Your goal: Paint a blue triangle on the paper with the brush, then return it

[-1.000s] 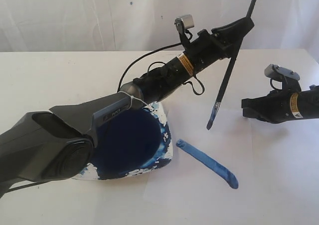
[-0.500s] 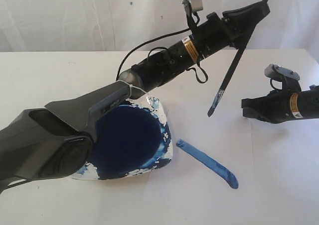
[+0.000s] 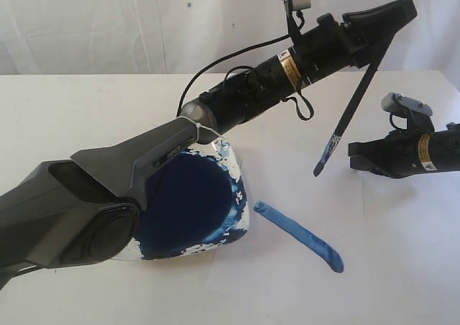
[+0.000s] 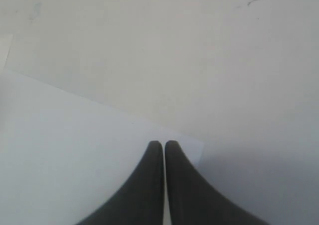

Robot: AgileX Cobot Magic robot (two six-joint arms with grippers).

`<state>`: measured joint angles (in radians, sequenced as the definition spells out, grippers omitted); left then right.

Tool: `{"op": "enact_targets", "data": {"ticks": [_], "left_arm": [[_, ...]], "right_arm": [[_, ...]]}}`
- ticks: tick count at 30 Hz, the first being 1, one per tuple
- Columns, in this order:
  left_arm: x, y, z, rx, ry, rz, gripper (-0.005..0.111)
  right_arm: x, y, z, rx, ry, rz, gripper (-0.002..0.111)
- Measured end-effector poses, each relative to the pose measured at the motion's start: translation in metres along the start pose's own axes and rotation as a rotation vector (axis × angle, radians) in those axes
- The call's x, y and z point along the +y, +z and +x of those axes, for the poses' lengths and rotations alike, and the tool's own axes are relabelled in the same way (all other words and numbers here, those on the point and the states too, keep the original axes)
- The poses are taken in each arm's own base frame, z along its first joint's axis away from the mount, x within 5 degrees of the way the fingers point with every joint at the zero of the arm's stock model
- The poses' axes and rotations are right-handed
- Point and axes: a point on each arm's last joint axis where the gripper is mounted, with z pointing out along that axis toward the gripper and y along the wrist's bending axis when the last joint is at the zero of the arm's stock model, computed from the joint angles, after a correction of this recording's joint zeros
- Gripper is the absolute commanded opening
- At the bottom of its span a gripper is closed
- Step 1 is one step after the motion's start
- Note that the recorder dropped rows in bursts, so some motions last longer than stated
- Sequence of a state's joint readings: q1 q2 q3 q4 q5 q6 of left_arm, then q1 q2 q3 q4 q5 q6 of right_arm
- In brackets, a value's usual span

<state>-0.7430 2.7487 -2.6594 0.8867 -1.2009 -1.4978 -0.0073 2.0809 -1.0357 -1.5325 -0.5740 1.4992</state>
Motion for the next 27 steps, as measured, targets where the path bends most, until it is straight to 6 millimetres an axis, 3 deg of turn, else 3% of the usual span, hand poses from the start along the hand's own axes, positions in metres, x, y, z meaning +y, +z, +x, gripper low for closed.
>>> {"op": "enact_targets", "data": {"ticks": [13, 27], "left_arm": [[0.0071, -0.0074, -0.0035, 0.036, -0.173, -0.014, 0.000], [0.0063, -0.0077, 0.0011, 0.087, -0.150, -0.009, 0.000]], "right_arm": [[0.0000, 0.0000, 0.0000, 0.000, 0.000, 0.000, 0.003], [0.0000, 0.0000, 0.0000, 0.000, 0.000, 0.000, 0.003]]}}
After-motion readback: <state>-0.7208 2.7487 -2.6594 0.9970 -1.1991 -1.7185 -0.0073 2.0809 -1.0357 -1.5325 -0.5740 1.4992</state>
